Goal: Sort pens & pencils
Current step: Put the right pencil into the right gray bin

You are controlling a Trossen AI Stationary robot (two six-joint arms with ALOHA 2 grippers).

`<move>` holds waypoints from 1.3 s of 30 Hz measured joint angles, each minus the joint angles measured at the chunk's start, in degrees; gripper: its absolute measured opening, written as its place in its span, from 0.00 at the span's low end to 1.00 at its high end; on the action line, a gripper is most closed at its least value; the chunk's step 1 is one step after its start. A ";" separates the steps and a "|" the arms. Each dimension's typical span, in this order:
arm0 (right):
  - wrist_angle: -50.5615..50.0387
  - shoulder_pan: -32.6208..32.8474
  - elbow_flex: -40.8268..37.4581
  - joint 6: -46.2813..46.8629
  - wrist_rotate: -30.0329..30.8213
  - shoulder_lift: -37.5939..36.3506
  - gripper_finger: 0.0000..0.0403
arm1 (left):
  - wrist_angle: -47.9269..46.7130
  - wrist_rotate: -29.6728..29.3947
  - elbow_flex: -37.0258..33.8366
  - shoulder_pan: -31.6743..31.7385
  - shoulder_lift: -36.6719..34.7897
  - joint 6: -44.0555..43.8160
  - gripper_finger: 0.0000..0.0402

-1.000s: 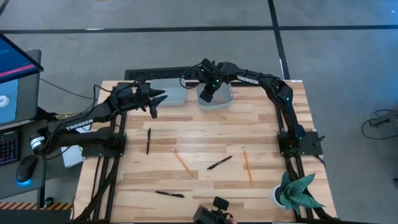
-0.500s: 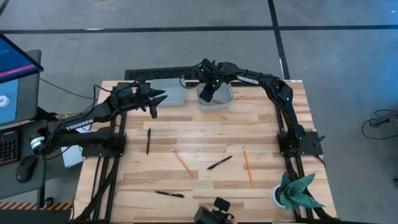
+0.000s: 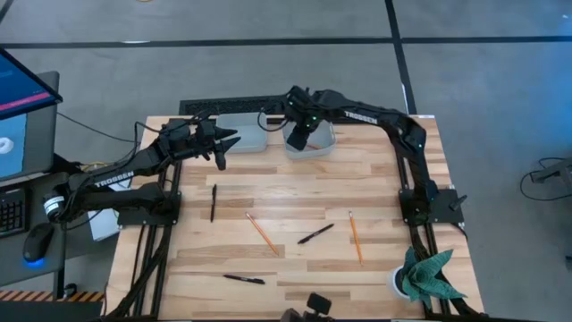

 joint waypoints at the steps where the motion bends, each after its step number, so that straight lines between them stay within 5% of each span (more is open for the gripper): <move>1: 0.04 0.39 0.00 0.29 0.00 -0.66 0.28 | 0.01 0.00 0.00 0.00 0.00 0.00 0.28; 18: -5.38 10.01 0.07 6.22 -0.13 -12.70 0.28 | 0.19 0.00 0.01 0.00 0.00 0.02 0.28; 39: -16.48 25.62 -1.32 2.53 -0.02 -12.67 0.28 | -0.07 0.72 0.01 -0.02 0.00 -0.07 0.28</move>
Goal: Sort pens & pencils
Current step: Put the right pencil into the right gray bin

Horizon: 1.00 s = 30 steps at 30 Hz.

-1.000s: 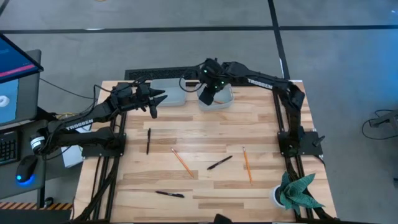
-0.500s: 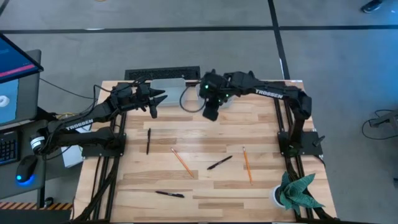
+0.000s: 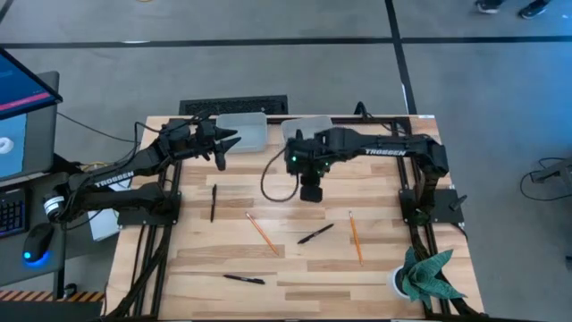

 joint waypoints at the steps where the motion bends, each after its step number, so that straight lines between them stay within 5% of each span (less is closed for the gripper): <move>1: -0.93 0.49 -0.57 0.37 0.00 0.06 0.28 | 0.00 0.69 -0.01 0.00 0.00 -0.05 0.28; 8: -5.45 4.37 -5.73 8.95 -0.14 -0.71 0.28 | -0.35 6.51 0.00 0.00 0.00 -5.68 0.28; 16: 0.86 9.29 -15.80 19.62 -0.17 -7.90 0.28 | -2.52 10.33 0.00 -0.07 0.01 -9.07 0.28; 30: 10.62 16.84 -38.56 57.70 4.90 -21.85 0.28 | -3.61 9.23 0.00 -2.63 0.02 -9.18 0.28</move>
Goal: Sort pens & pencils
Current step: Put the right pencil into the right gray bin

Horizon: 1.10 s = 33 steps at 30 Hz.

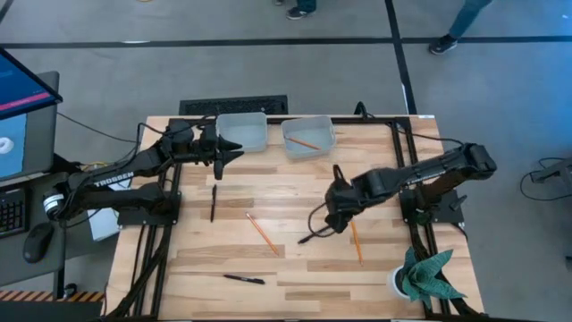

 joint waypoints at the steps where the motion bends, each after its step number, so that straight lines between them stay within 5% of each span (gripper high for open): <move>1: -0.02 0.74 -1.15 2.48 0.15 -0.24 0.28 | 0.08 -0.02 0.00 -0.24 0.00 0.00 0.28; 15: 0.84 11.19 -6.65 24.73 9.42 0.45 0.30 | -0.19 -2.87 0.00 -2.86 0.00 -0.02 0.28; 28: 5.24 13.87 -13.85 32.19 8.70 0.43 0.60 | -2.39 -2.91 0.00 -4.84 0.00 -0.02 0.28; 33: 4.99 14.19 -14.06 36.07 8.68 0.45 0.63 | -3.03 -2.91 0.00 -5.00 0.00 -0.02 0.28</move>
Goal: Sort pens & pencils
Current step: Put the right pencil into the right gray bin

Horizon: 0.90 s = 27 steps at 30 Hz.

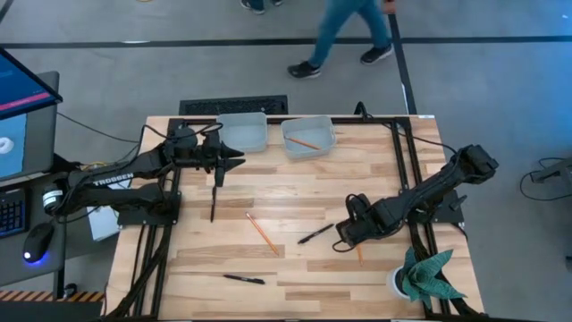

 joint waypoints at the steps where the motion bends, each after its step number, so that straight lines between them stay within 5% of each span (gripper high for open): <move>1: 0.02 0.12 0.00 0.01 0.06 0.00 0.63 | 0.00 0.00 0.00 0.00 0.00 0.00 0.28; 27: 3.25 2.22 0.00 5.92 -0.37 0.00 0.63 | 0.03 -1.50 -0.01 -0.02 0.00 0.02 0.28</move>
